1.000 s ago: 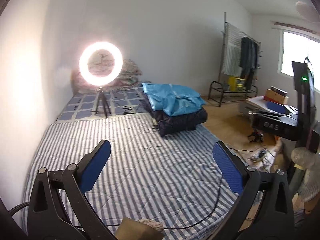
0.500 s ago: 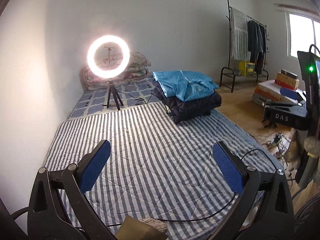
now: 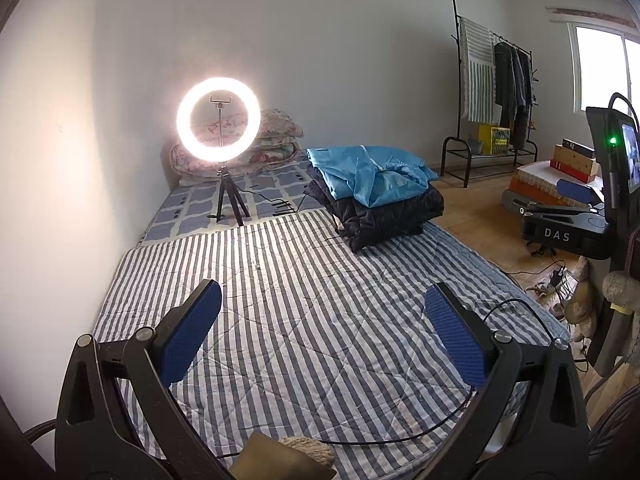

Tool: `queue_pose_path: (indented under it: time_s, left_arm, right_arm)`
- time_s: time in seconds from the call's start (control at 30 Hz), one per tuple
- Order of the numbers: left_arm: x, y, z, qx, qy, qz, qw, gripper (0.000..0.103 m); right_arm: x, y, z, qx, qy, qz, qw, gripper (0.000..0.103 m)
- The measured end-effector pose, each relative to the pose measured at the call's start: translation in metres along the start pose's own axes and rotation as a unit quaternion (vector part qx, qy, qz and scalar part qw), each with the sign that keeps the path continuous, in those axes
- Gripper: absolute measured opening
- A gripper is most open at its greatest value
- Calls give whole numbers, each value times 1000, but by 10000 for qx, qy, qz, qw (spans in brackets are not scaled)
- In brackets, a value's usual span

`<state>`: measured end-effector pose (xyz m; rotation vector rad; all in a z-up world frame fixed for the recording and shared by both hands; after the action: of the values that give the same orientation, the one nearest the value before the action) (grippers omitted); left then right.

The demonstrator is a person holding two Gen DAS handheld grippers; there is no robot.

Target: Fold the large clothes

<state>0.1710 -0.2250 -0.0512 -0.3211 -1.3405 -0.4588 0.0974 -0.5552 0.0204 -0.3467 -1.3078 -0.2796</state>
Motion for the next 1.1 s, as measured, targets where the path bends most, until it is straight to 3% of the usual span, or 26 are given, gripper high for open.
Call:
queue_pose_path:
  time_s: [1.1]
  left_arm:
    - [9,-3,10,-109,-154,-13,9998,103]
  right_arm:
    - [-5,-11,-9,2,61,-60,10000,103]
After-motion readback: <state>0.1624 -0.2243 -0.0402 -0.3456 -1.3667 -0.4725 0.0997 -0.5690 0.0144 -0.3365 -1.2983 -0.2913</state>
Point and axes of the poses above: each gripper's, at about its wrist camera, not at the fingertips, and z roughly against the way its jaws point, y to its left, x to its top, the point moved 3 cm from there along -z, roughly the way its jaws point, and after that the axes turned 15 degrees about -y, right-handed, at the moved point
